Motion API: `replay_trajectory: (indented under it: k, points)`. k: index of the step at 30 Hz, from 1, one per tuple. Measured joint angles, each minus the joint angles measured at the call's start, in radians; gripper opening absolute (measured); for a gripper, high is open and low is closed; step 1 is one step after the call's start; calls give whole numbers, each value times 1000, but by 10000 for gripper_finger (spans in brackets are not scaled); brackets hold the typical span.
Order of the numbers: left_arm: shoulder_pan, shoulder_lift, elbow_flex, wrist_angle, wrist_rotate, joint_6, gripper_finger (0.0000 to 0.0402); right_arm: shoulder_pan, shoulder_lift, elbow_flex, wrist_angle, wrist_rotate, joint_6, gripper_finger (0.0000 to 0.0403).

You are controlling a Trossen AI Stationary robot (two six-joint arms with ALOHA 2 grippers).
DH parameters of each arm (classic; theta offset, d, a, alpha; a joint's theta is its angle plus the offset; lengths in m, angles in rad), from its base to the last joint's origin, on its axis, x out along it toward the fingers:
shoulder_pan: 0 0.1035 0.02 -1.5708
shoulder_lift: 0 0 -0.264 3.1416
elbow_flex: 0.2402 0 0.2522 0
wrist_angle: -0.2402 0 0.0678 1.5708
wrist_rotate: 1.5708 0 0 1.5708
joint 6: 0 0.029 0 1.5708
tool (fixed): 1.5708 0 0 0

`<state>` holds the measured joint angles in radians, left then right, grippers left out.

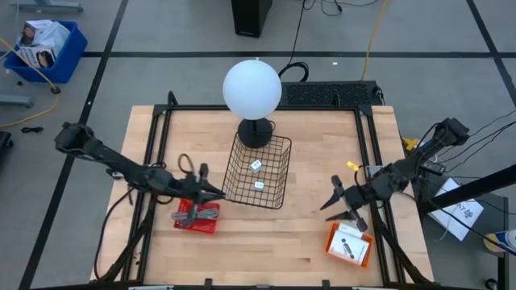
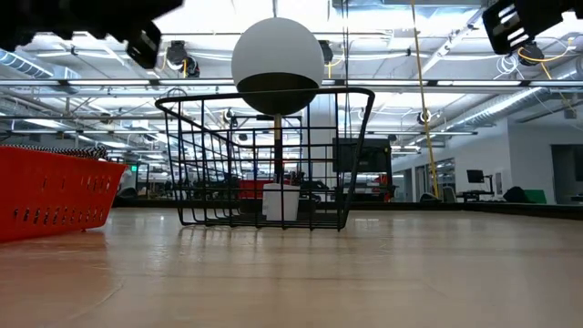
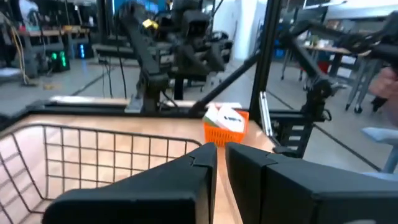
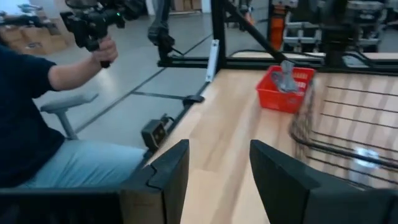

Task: Pick and place items into bin
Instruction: Return to Home Position

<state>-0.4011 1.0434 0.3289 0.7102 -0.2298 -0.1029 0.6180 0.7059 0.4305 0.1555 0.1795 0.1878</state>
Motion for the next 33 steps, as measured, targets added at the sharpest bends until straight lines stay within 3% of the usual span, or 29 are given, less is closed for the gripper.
replay_trajectory:
  k: [8,18,23,33]
  points:
    - [-14,-241,-90,-86,-34,20,42,-31,-205,0,-146,2,-30,162]
    - [-33,-453,-144,-185,-60,23,42,-31,-417,0,-334,3,-42,163]
    - [-32,-522,-185,-193,-61,18,42,-31,-484,-15,-351,38,-66,163]
    - [-32,-629,-247,-213,-71,16,42,-35,-619,-246,-234,26,-35,162]
